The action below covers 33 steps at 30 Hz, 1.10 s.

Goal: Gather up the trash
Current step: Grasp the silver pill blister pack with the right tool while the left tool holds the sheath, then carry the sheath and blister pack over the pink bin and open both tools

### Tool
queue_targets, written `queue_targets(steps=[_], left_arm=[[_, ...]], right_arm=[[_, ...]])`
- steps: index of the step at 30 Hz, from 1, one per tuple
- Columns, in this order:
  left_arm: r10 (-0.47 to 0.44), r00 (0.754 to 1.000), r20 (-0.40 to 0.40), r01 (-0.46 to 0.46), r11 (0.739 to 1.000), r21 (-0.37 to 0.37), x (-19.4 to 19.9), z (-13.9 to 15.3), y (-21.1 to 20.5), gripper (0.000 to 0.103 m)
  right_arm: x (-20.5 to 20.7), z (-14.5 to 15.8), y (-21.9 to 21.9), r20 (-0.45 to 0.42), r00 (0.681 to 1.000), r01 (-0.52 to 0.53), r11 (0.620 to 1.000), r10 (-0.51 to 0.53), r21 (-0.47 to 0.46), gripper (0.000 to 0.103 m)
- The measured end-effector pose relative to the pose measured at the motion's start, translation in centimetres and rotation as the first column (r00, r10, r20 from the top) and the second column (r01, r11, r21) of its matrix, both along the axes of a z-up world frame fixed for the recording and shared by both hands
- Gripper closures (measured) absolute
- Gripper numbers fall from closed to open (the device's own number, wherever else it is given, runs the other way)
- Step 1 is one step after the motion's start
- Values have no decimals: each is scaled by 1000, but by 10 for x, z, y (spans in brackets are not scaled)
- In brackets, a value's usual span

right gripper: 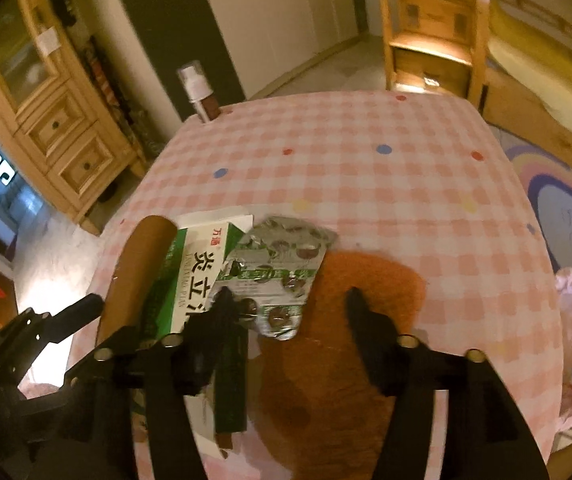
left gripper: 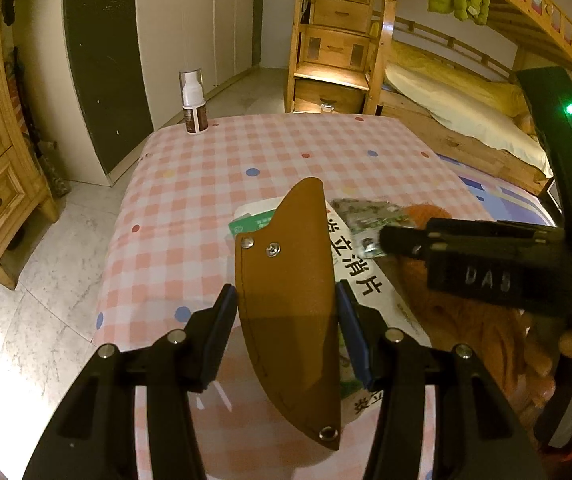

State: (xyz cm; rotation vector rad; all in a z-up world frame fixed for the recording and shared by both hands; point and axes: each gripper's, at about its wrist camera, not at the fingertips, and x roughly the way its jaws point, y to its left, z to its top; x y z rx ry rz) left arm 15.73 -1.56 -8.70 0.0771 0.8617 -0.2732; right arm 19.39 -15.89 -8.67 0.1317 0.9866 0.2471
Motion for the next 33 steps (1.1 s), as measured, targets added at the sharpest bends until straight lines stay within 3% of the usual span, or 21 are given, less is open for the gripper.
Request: queue_targets(steps=[5, 7, 16, 19, 20, 21, 26, 33], left_arm=[[22, 1000, 1, -22, 1000, 6, -2, -2, 5, 54], [25, 1000, -1, -25, 1000, 6, -2, -3, 8, 54], [9, 1000, -23, -8, 1000, 11, 0, -9, 6, 54], [10, 1000, -26, -10, 1000, 17, 0, -9, 6, 54], [13, 1000, -25, -13, 1000, 20, 0, -8, 6, 54], [15, 1000, -20, -15, 1000, 21, -1, -6, 6, 54], [10, 1000, 21, -10, 1000, 19, -9, 12, 3, 54], [-10, 999, 47, 9, 1000, 14, -21, 29, -6, 54]], right_arm=[[-3, 0, 10, 23, 999, -27, 1000, 27, -5, 32], [-2, 0, 10, 21, 999, -29, 1000, 29, 1, 46], [2, -4, 2, -11, 1000, 0, 996, 1, 88, 67], [1, 2, 2, 15, 1000, -1, 996, 0, 88, 73], [-1, 6, 2, 31, 1000, -4, 996, 1, 90, 90], [-3, 9, 0, 41, 999, -6, 995, 2, 95, 98], [-18, 39, -13, 128, 992, -2, 997, -8, 73, 101], [-43, 56, -34, 173, 984, 22, 998, -33, 63, 101]])
